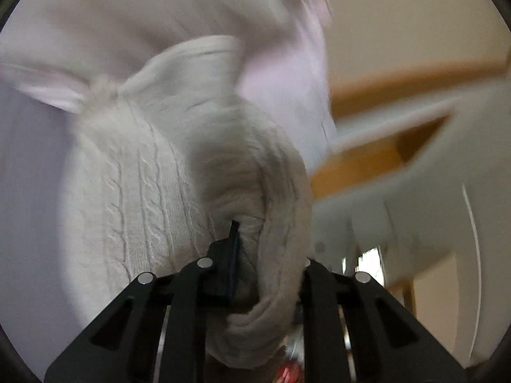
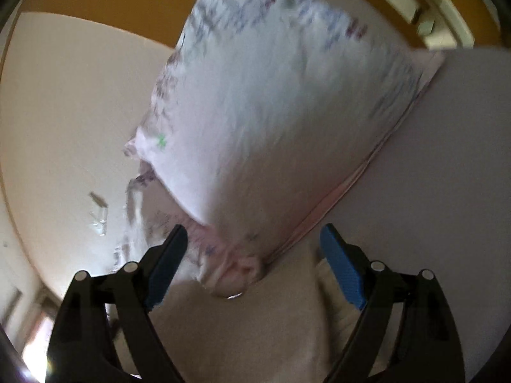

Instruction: Fold small clothes

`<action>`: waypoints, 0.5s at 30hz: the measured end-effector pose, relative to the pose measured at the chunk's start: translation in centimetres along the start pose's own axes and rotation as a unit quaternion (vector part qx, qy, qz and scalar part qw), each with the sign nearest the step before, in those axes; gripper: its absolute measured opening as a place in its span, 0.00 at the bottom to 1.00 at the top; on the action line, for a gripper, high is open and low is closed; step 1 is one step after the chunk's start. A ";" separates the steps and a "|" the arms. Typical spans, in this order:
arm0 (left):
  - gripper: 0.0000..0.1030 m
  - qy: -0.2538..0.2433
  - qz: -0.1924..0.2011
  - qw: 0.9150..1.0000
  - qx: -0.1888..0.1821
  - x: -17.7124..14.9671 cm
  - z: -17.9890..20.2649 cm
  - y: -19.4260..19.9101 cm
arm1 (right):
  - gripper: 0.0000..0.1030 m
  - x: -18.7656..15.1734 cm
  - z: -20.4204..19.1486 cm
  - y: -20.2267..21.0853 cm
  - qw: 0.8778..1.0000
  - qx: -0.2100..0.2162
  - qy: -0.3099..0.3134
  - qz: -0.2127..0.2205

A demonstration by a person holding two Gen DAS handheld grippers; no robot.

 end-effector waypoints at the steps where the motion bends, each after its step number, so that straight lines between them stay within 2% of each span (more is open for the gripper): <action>1: 0.17 -0.010 -0.022 1.000 0.000 -1.0 0.8 -3.1 | 0.82 0.4 0.3 0.3 1.000 -0.014 0.012 0.004; 2: 0.17 -0.030 -0.059 0.998 0.009 -2.4 1.5 -7.1 | 0.82 0.7 0.5 0.6 0.999 -0.030 0.024 0.007; 3: 0.17 -0.049 -0.082 0.995 0.022 -3.3 1.7 -9.5 | 0.82 1.1 1.1 0.9 0.998 -0.054 0.036 0.011; 4: 0.17 -0.064 -0.099 0.992 0.032 -4.0 1.9 -11.2 | 0.82 1.4 1.7 1.0 0.996 -0.073 0.042 0.011; 5: 0.17 -0.067 -0.112 0.991 0.026 -4.4 1.9 -12.2 | 0.83 1.7 2.4 1.0 0.996 -0.080 0.038 0.003; 7: 0.17 -0.063 -0.103 0.993 -0.010 -4.2 2.3 -10.9 | 0.84 1.9 3.5 0.9 0.997 -0.070 0.006 -0.021; 8: 0.18 -0.078 -0.080 0.994 -0.008 -3.6 2.5 -9.4 | 0.86 1.8 3.7 0.6 0.997 -0.064 -0.004 -0.036; 10: 0.33 -0.107 -0.038 0.993 0.039 -2.5 1.9 -5.9 | 0.90 1.5 4.0 0.2 0.996 -0.066 -0.007 -0.065; 11: 0.40 -0.112 -0.020 0.990 0.088 -2.0 0.6 -3.8 | 0.93 1.0 4.1 -0.3 0.993 -0.074 -0.004 -0.094; 12: 0.41 -0.112 -0.014 0.986 0.125 -1.7 -0.6 -2.1 | 0.94 0.6 4.1 -0.7 0.990 -0.083 0.000 -0.117; 13: 0.41 -0.109 -0.014 0.980 0.164 -1.5 -2.0 -1.1 | 0.94 0.0 4.4 -1.1 0.986 -0.091 0.003 -0.140; 15: 0.45 -0.104 -0.020 0.962 0.251 -2.1 -5.4 1.3 | 0.94 -1.2 5.1 -1.9 0.976 -0.114 -0.002 -0.183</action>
Point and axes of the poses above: each gripper's, at about its wrist camera, not at the fingertips, and y roughly against the way its jaws point, z to its right, x to its top, the point moved 6 cm from there along -y, roughly the way its jaws point, and after that the axes turned 1 degree about z, right-handed, at the moved point
